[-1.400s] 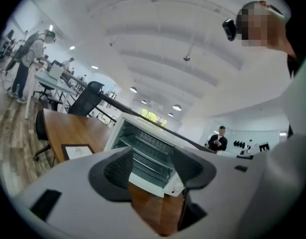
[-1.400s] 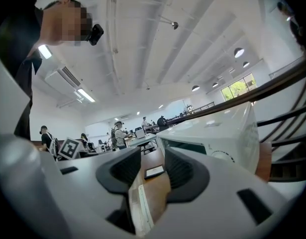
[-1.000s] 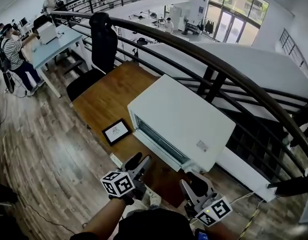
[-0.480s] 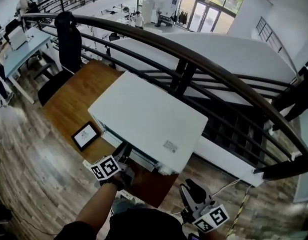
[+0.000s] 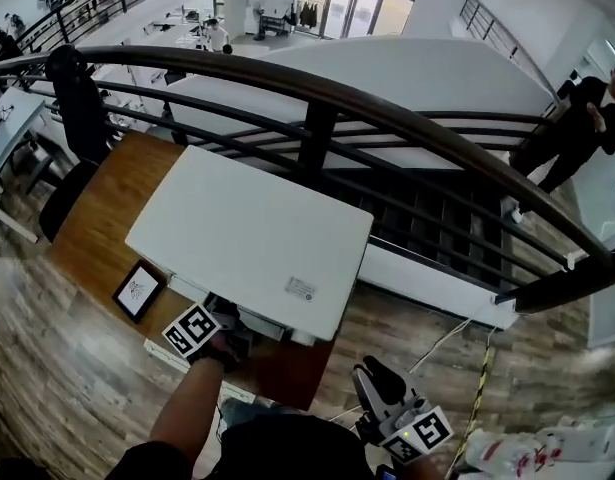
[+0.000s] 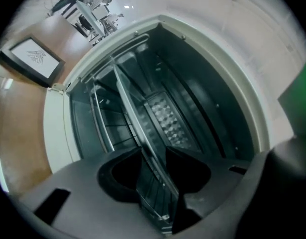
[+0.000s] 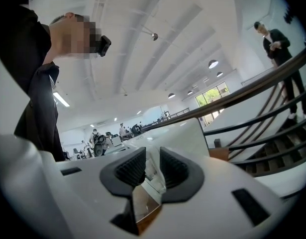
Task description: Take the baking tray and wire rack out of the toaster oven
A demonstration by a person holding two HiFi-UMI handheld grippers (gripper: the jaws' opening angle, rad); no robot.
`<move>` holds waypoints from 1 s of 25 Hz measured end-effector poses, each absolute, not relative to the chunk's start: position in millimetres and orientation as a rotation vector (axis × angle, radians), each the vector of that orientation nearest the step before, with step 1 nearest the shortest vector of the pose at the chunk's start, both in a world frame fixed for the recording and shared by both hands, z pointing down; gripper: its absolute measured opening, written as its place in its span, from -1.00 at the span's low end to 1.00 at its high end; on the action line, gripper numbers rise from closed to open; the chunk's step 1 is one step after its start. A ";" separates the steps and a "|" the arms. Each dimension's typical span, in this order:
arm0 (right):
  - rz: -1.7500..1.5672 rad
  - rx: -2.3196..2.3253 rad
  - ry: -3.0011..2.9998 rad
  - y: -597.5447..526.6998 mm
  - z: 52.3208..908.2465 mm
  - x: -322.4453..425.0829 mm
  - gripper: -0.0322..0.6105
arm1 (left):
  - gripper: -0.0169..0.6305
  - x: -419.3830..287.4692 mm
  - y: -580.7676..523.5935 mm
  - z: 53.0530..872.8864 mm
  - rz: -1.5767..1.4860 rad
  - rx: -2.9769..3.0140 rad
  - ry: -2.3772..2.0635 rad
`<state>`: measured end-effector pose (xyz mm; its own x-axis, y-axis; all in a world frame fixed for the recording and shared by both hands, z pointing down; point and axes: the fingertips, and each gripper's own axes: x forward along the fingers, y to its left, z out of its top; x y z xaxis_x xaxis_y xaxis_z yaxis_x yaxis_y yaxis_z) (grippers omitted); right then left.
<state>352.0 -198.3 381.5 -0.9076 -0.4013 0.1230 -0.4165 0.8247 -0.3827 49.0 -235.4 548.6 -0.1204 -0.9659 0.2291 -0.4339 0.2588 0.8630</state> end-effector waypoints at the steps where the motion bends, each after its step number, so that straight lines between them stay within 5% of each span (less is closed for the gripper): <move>1: 0.637 0.677 -2.965 -196.0 379.7 352.9 -0.64 | -0.47 48.0 -236.4 546.7 -0.808 1.299 -1.700; 25: 0.611 0.267 -3.003 -161.7 383.0 288.6 -0.76 | -0.73 51.1 -141.0 562.6 -1.178 1.008 -1.545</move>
<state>288.6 -161.7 383.0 -0.9828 -0.1561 0.0984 -0.1822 0.9060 -0.3819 51.1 -141.0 562.6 -0.2446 -0.9520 0.1840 -0.0744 0.2076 0.9754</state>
